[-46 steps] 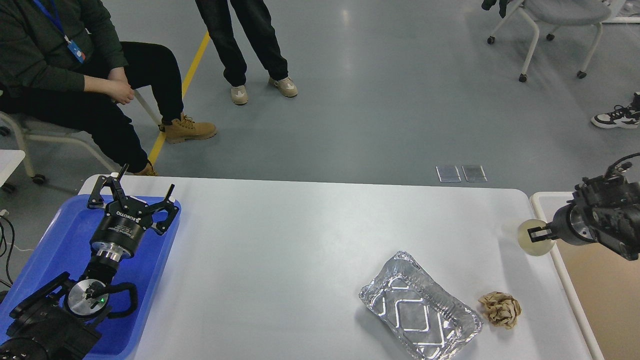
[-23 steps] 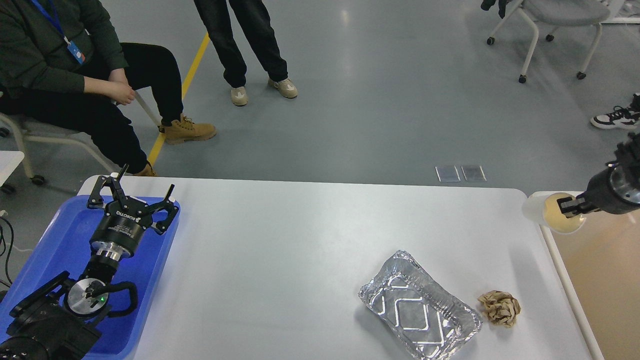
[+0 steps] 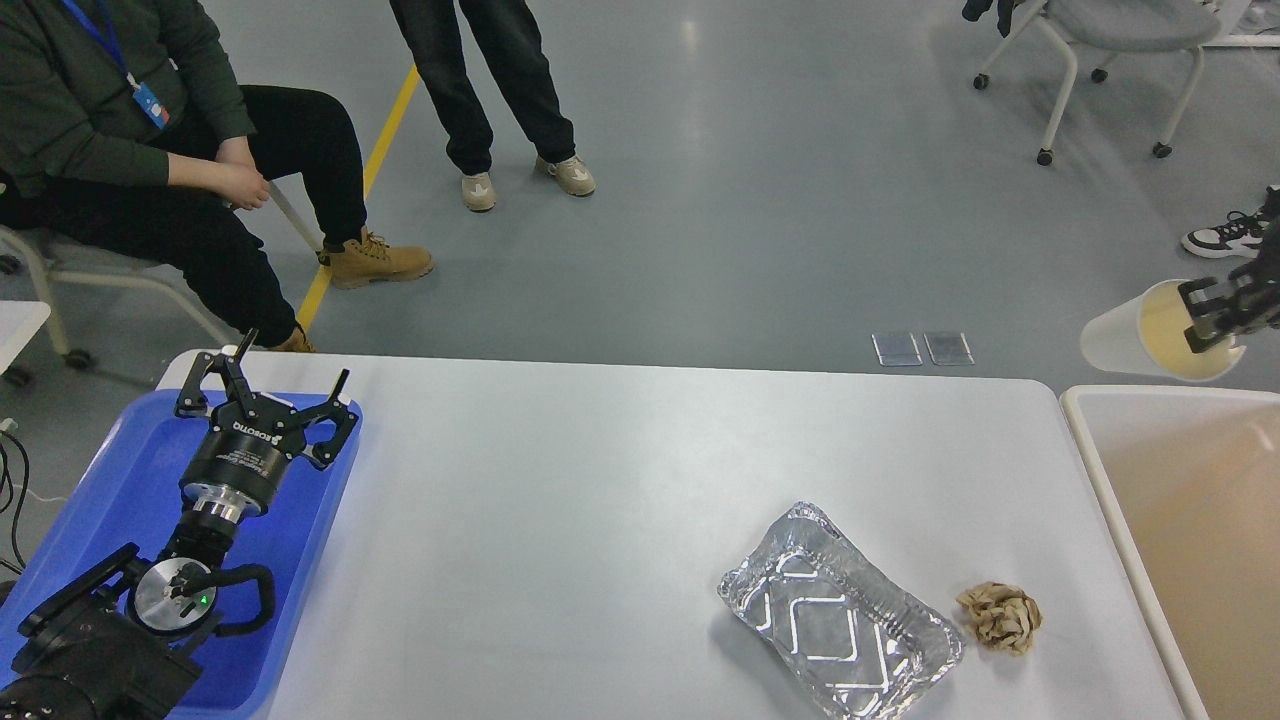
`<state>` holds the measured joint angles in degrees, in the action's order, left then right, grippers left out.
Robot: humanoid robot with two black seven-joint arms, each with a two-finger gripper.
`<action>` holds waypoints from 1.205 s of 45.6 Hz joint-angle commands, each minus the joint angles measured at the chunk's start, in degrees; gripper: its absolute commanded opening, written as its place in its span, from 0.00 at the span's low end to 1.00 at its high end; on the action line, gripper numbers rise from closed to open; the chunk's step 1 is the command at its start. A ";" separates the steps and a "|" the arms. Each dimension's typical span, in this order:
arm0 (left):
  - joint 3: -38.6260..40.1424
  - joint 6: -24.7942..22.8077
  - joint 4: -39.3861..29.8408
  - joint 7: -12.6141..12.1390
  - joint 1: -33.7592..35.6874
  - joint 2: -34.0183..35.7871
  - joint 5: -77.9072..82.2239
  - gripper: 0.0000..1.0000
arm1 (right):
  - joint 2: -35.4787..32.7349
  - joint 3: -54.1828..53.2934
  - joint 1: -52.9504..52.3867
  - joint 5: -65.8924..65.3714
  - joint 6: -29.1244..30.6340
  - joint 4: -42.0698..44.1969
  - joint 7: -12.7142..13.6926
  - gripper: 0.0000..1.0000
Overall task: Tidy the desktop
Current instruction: 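Lift the cup with the right gripper and carry it over the bin, then lower the cup into the beige bin and open the right gripper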
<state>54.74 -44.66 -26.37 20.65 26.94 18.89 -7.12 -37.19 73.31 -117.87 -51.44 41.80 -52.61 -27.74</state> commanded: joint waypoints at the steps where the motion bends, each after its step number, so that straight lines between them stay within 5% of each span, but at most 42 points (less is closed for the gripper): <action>1: 0.01 0.01 0.00 0.00 -0.04 0.00 0.00 0.99 | -2.97 0.08 -5.09 0.29 2.59 1.97 0.75 0.00; 8: 0.01 0.01 0.00 0.00 -0.04 0.00 0.00 0.99 | -8.07 -1.23 0.26 6.25 -5.14 11.46 3.73 0.00; 17: 0.01 0.01 0.00 0.00 0.05 0.00 0.00 0.99 | -12.55 -15.46 15.55 22.78 -13.31 24.12 13.75 0.00; 37: 0.01 0.10 0.00 0.09 0.05 0.00 0.00 0.99 | -11.59 -51.84 50.18 43.62 -42.58 31.33 26.06 0.00; 46: 0.01 0.10 0.00 0.09 0.05 0.00 0.00 0.99 | -2.90 -69.95 63.11 43.71 -45.84 42.93 29.14 0.00; 55: 0.01 0.10 0.00 0.09 0.05 0.00 0.00 0.99 | 6.42 -75.94 70.31 43.88 -46.02 50.94 29.14 0.00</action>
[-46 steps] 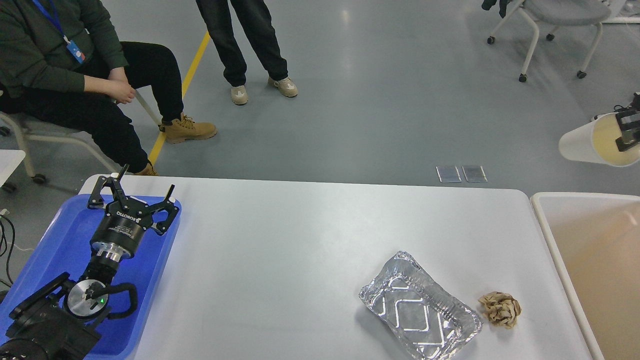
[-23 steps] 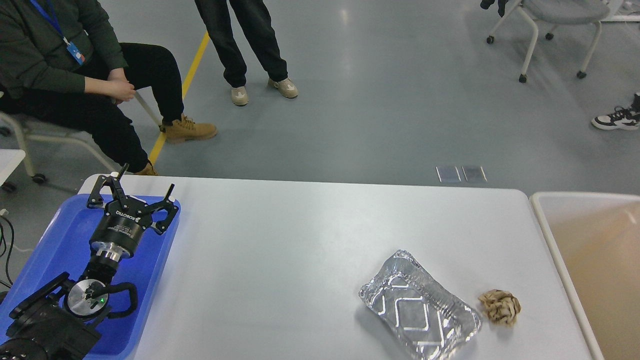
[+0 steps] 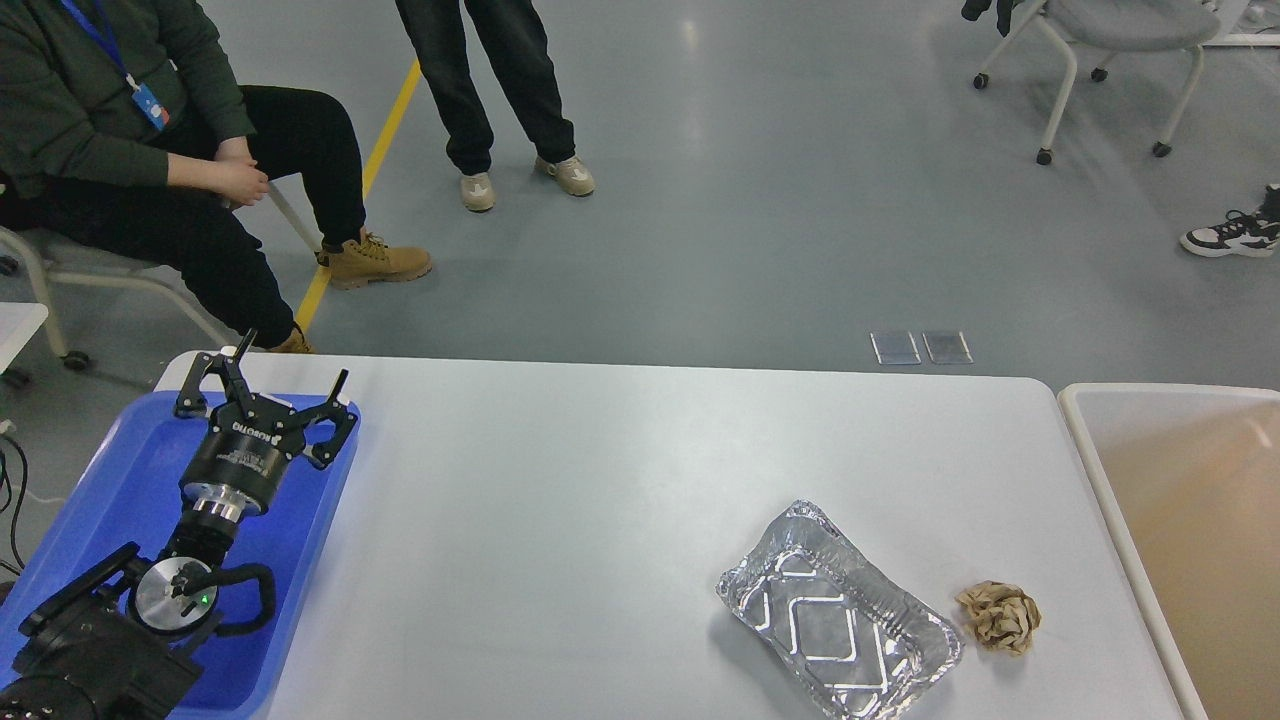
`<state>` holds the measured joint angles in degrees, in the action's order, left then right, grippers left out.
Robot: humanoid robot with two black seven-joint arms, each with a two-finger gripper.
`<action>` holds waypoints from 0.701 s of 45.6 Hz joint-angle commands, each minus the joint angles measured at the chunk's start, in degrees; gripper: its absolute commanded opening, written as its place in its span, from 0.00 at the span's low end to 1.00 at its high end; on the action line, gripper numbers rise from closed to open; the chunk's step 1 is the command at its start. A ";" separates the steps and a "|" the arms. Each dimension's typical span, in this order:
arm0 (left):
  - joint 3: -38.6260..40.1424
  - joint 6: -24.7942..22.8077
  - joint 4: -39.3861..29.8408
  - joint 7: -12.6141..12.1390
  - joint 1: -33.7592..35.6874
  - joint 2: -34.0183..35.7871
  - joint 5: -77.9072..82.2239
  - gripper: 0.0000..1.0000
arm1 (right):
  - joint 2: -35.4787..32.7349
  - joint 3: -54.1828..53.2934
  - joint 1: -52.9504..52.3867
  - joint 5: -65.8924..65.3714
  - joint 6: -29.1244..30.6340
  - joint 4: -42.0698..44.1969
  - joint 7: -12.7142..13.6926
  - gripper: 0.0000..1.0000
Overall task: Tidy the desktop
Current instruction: 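Lower the cup into the beige bin and open the right gripper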
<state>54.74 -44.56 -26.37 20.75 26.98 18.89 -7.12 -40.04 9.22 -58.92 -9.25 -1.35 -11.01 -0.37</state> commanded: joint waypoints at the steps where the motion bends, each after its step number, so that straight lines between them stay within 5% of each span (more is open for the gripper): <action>1: 0.01 0.00 0.00 -0.01 0.00 0.01 0.00 0.99 | 9.89 -12.29 12.07 1.69 -2.95 9.60 1.69 0.00; 32: 0.01 0.00 0.00 -0.01 0.00 0.01 0.00 0.99 | 18.86 -21.53 25.08 3.54 -3.22 9.87 1.42 0.00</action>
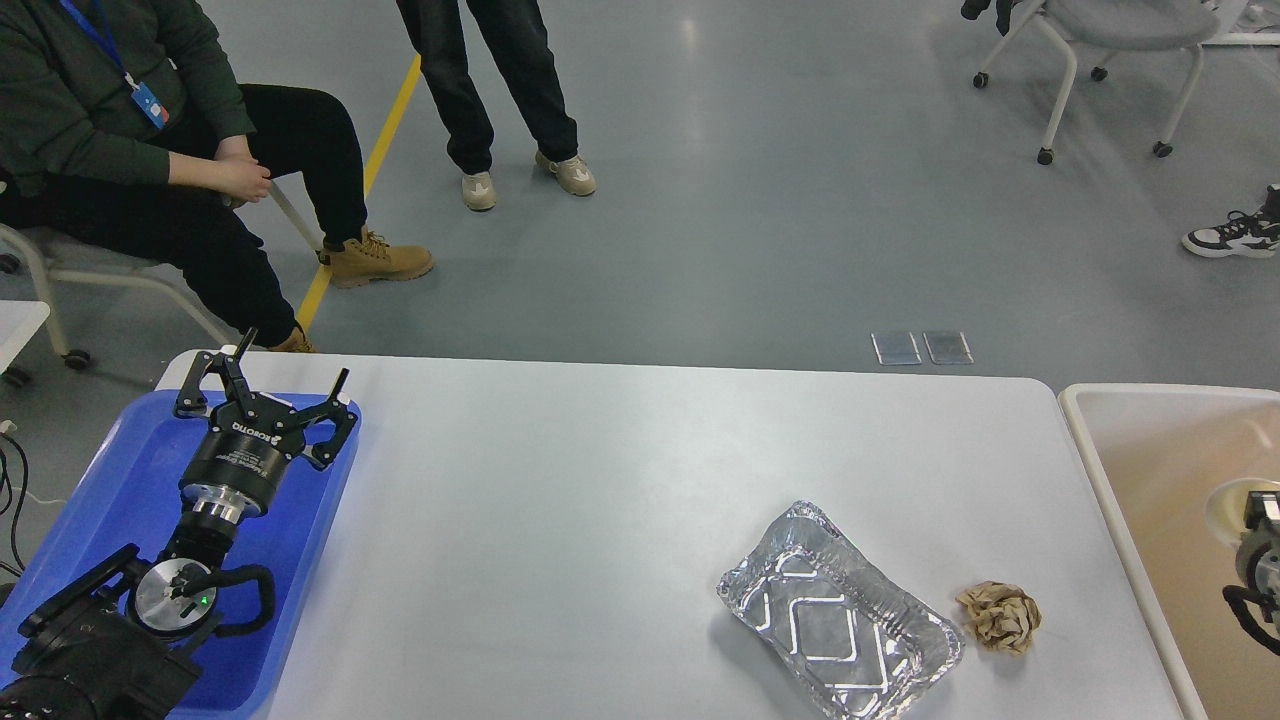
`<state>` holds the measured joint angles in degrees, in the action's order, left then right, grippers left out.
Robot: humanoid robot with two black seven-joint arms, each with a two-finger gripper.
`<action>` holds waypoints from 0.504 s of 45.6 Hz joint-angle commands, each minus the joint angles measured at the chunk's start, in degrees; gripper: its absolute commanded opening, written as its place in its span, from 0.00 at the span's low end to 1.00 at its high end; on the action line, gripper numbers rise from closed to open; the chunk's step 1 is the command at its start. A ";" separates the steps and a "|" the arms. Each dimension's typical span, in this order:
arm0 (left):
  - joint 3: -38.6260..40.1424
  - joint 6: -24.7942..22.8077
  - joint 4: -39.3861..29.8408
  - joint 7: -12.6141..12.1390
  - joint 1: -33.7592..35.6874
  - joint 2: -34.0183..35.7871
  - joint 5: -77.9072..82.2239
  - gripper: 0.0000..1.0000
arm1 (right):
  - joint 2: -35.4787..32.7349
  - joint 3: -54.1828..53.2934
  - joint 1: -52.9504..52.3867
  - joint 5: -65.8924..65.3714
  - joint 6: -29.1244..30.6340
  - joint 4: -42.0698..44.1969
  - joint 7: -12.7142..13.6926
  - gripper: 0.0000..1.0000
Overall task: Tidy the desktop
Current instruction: 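Lower the cup into the beige bin and open the right gripper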
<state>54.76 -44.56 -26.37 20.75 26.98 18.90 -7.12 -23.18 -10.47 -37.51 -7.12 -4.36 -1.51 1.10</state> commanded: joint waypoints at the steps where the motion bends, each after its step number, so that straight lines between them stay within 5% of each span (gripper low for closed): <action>1: 0.00 0.00 0.00 0.00 0.00 0.00 0.00 0.99 | 2.00 -1.92 3.93 1.41 -0.12 0.37 0.04 0.00; 7: 0.00 0.00 0.00 0.00 0.00 0.00 0.00 0.99 | 1.91 -1.83 4.99 3.25 0.23 0.37 -0.13 0.01; 8: 0.00 0.00 0.00 0.00 0.00 0.00 0.00 0.99 | 1.91 -1.83 5.16 3.52 0.41 0.37 -0.13 0.21; 9: 0.00 0.00 0.00 0.00 0.00 0.00 0.00 0.99 | 1.91 -1.74 5.16 3.69 0.58 0.37 -0.13 0.52; 10: 0.00 0.00 0.00 0.00 0.00 0.00 0.00 0.99 | 1.91 -1.74 5.25 3.69 0.67 0.37 -0.13 0.94; 11: 0.00 0.00 0.00 0.08 0.00 0.00 0.00 0.99 | 1.91 -1.74 5.34 3.69 0.76 0.28 -0.13 1.00; 23: -0.09 0.00 0.00 0.08 0.00 0.00 0.00 0.99 | 0.60 -0.87 5.08 3.69 0.85 0.37 -0.22 1.00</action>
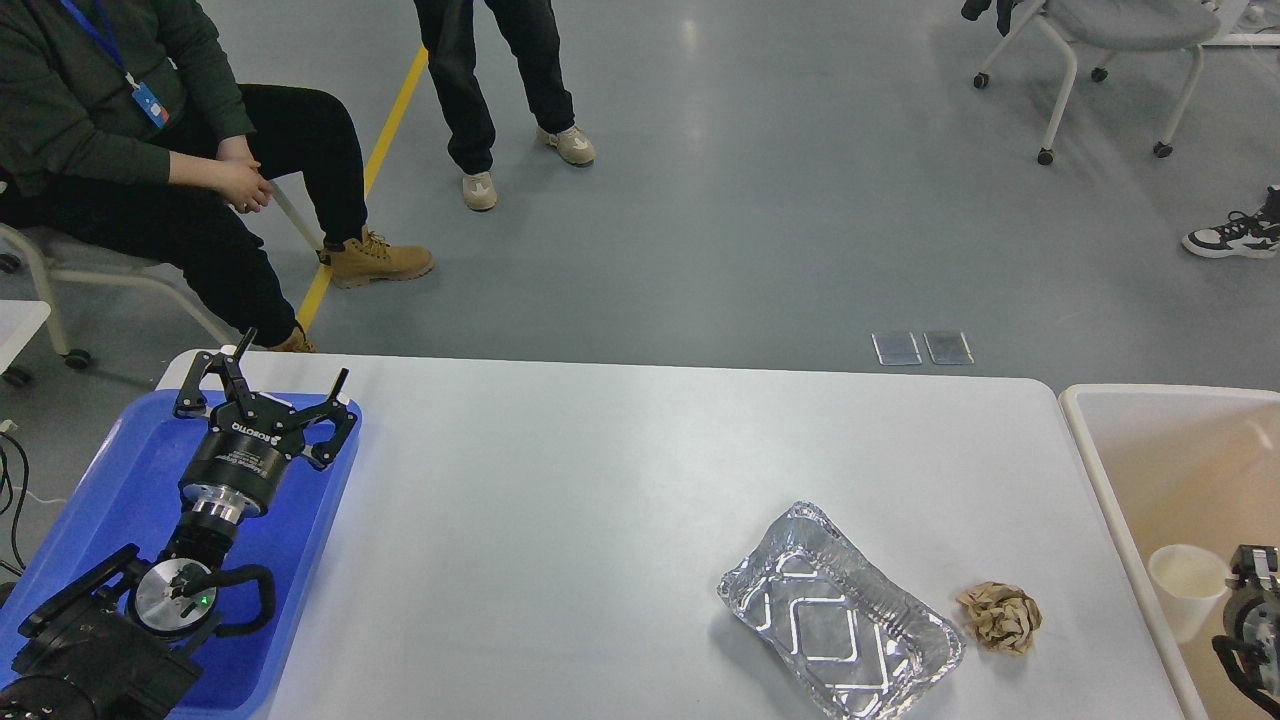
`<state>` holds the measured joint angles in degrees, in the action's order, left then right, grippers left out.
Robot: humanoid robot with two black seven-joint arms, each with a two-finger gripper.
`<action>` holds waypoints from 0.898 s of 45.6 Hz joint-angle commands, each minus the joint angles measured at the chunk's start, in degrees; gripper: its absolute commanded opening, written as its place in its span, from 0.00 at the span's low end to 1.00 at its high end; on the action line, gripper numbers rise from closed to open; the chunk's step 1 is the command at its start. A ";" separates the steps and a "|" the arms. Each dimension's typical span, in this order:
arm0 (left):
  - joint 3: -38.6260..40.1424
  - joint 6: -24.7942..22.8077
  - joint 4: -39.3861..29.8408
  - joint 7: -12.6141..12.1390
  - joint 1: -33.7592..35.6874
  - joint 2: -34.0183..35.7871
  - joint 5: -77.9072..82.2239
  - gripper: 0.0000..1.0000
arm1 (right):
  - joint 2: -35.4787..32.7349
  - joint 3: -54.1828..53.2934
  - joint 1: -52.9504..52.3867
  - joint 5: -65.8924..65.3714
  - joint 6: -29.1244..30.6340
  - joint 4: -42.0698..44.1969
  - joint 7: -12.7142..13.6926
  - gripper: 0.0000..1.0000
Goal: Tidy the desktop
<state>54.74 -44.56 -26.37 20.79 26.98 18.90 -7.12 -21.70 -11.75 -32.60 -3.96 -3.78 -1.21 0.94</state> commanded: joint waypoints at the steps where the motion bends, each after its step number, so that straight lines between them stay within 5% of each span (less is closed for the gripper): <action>1: -0.07 0.00 0.00 -0.05 0.00 0.00 0.00 0.99 | -1.24 0.50 0.08 0.53 0.36 -0.02 -0.06 1.00; 21: -0.07 0.00 0.00 0.04 0.00 0.00 0.00 0.99 | -8.79 6.82 -9.93 -0.35 8.27 -4.32 0.03 1.00; 41: -0.07 -0.09 0.00 -0.05 0.09 0.00 0.00 0.99 | -30.77 22.12 -28.03 -7.64 7.48 -36.31 -0.15 1.00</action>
<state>54.67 -44.56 -26.37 20.75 26.98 18.90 -7.12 -41.71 3.05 -50.29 -6.42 3.69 -22.04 0.85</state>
